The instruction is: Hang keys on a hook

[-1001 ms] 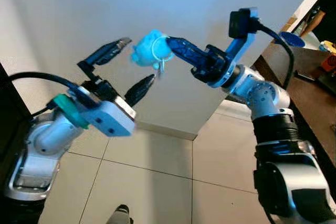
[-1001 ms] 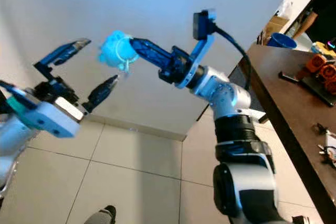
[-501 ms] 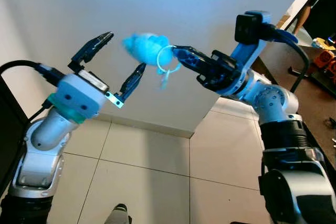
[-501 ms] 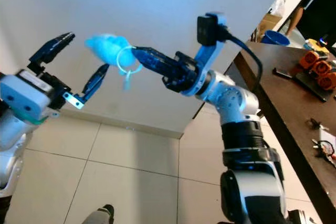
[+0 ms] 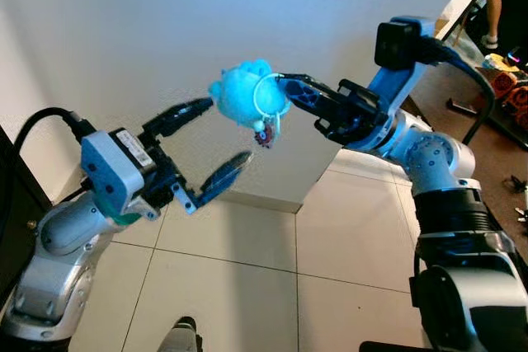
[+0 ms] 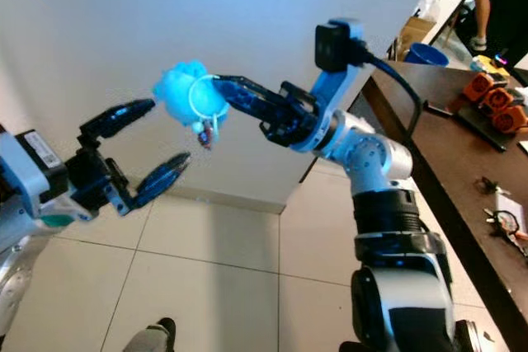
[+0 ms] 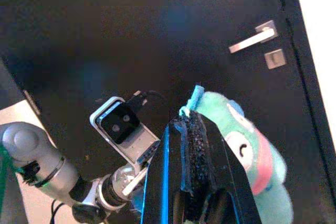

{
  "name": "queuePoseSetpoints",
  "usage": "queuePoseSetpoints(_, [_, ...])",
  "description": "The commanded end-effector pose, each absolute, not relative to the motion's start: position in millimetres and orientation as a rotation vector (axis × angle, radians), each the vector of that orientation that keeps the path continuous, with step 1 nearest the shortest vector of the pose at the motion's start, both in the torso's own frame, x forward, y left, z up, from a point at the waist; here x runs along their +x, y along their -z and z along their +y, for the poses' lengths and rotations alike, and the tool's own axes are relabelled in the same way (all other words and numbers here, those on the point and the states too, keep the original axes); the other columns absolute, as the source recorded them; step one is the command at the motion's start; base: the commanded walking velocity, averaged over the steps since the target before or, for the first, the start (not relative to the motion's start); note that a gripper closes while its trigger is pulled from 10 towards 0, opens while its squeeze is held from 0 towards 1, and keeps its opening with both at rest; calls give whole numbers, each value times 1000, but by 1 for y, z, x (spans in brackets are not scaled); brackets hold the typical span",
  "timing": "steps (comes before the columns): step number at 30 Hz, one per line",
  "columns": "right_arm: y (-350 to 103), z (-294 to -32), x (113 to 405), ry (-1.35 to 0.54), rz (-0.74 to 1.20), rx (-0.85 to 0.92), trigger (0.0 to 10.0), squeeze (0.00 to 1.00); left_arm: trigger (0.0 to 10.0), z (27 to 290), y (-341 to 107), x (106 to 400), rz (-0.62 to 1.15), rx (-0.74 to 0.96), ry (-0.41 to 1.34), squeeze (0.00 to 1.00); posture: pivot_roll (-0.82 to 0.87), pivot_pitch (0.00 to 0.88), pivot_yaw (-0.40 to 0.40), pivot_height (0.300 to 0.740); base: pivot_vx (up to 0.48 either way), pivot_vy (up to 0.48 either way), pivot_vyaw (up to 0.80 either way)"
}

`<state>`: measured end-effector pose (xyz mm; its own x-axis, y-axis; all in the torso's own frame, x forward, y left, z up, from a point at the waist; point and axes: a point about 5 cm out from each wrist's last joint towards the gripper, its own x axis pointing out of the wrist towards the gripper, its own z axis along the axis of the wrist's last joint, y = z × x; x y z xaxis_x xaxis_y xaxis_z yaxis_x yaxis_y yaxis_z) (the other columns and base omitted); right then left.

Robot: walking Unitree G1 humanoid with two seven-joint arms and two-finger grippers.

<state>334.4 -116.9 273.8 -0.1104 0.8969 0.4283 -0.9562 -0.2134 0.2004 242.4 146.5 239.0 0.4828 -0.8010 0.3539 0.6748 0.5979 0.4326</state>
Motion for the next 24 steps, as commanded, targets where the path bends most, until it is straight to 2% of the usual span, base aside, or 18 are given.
queuePoseSetpoints(1, [-273, -121, 331, -1734, -123, 502, 10000, 0, 10000, 144, -240, 239, -554, 215, 962, 0, 254, 3, -111, 740, 0, 0, 0])
queuePoseSetpoints(12, [-273, -132, 330, -1785, -36, 376, 10000, 0, 10000, 173, -253, 244, -555, 260, 905, 0, 252, 0, -111, 740, 0, 0, 0])
queuePoseSetpoints(17, [-276, -133, 329, -1800, -24, 357, 10000, 0, 10000, 174, -253, 242, -535, 267, 935, 0, 252, 0, -113, 740, 0, 0, 0])
queuePoseSetpoints(21, [-277, -131, 329, -1810, -20, 346, 10000, 0, 10000, 164, -242, 235, -474, 261, 1041, 0, 256, 0, -118, 740, 0, 0, 0])
queuePoseSetpoints(24, [-273, -127, 330, -1807, -19, 342, 10000, 0, 10000, 161, -238, 244, -473, 244, 978, 0, 258, 0, -117, 740, 0, 0, 0])
